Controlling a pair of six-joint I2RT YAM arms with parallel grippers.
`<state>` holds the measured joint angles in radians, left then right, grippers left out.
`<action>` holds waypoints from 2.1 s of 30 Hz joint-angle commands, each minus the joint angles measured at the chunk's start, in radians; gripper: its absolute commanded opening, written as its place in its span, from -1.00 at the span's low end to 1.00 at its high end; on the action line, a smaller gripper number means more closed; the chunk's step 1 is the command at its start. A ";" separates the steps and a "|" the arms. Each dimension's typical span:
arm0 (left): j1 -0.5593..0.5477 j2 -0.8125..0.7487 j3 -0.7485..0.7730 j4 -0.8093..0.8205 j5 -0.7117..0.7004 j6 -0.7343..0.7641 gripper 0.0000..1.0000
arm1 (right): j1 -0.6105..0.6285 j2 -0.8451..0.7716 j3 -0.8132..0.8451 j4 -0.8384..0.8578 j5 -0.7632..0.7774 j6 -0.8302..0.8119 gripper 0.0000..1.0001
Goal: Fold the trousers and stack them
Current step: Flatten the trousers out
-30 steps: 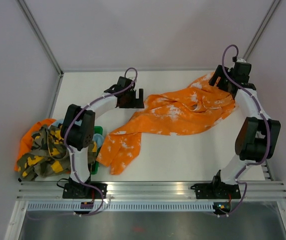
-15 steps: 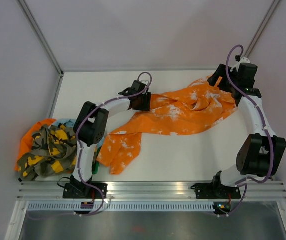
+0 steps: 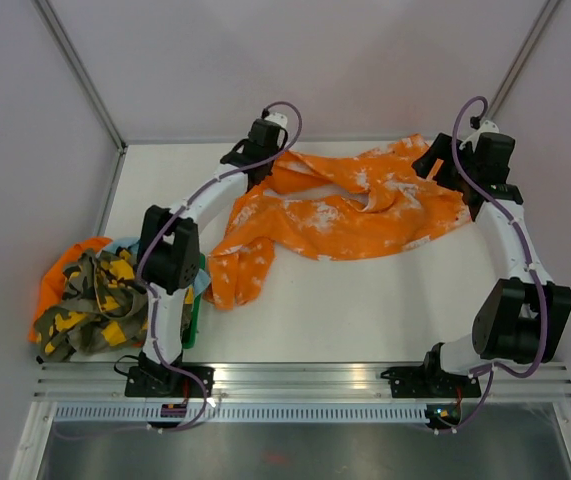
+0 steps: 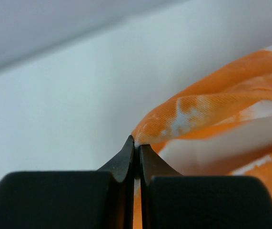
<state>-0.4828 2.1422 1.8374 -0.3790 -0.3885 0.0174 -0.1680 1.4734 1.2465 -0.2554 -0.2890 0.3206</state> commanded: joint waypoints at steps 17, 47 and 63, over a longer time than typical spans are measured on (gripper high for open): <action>-0.145 -0.304 -0.264 0.165 -0.046 0.085 0.99 | -0.001 0.103 -0.029 0.004 0.014 0.029 0.83; 0.481 -0.167 -0.109 -0.270 0.363 -0.510 0.99 | 0.232 0.892 0.573 -0.214 0.293 -0.331 0.29; 0.526 0.012 -0.053 -0.144 0.359 -0.684 0.89 | 0.001 0.337 -0.084 -0.182 0.553 -0.045 -1.00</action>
<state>0.0105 2.1540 1.7584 -0.6052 -0.0338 -0.5549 -0.1089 1.9240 1.2503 -0.3378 0.1406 0.1989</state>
